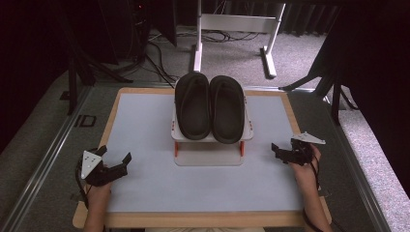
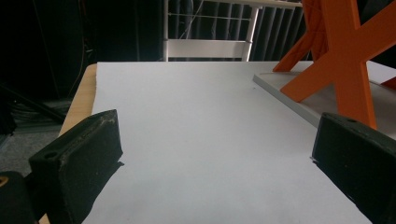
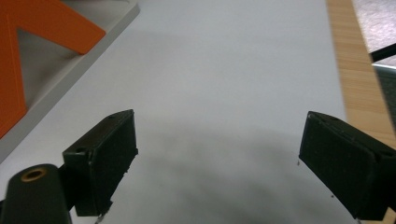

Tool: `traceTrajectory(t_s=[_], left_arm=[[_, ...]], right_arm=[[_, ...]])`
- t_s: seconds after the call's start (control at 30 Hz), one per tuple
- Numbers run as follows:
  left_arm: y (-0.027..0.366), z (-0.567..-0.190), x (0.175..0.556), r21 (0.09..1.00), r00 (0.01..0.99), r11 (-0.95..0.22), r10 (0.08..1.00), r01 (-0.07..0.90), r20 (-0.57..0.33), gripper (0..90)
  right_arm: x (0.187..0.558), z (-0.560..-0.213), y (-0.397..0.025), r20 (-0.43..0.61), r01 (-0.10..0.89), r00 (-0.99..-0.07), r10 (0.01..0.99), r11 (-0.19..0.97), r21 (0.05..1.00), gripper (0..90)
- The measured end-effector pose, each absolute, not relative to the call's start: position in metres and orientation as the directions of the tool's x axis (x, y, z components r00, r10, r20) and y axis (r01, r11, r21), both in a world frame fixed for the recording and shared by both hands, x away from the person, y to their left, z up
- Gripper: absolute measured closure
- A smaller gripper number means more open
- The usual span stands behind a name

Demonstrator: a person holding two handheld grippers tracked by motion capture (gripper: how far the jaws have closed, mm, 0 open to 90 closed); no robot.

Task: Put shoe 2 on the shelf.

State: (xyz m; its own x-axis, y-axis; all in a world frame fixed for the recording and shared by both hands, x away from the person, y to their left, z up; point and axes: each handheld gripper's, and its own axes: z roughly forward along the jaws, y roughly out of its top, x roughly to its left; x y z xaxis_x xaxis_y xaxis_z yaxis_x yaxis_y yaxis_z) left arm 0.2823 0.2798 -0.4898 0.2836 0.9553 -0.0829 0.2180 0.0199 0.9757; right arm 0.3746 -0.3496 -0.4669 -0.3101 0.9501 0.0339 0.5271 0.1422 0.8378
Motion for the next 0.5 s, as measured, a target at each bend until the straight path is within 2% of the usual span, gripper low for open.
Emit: traceTrajectory(t_s=[0.13, 0.5], left_arm=[[0.280, -0.490, 0.282, 0.976, 0.284, 0.019, 0.955, 0.217, -0.081, 1.2], [0.278, -0.490, 0.282, 0.977, 0.284, 0.005, 0.957, 0.215, -0.067, 1.2]], right_arm=[[0.364, -0.469, -0.352, -0.011, 0.510, -0.296, 0.955, 0.168, 0.843, 10.5], [0.361, -0.477, -0.351, -0.035, 0.496, -0.295, 0.955, 0.185, 0.848, 10.5]])
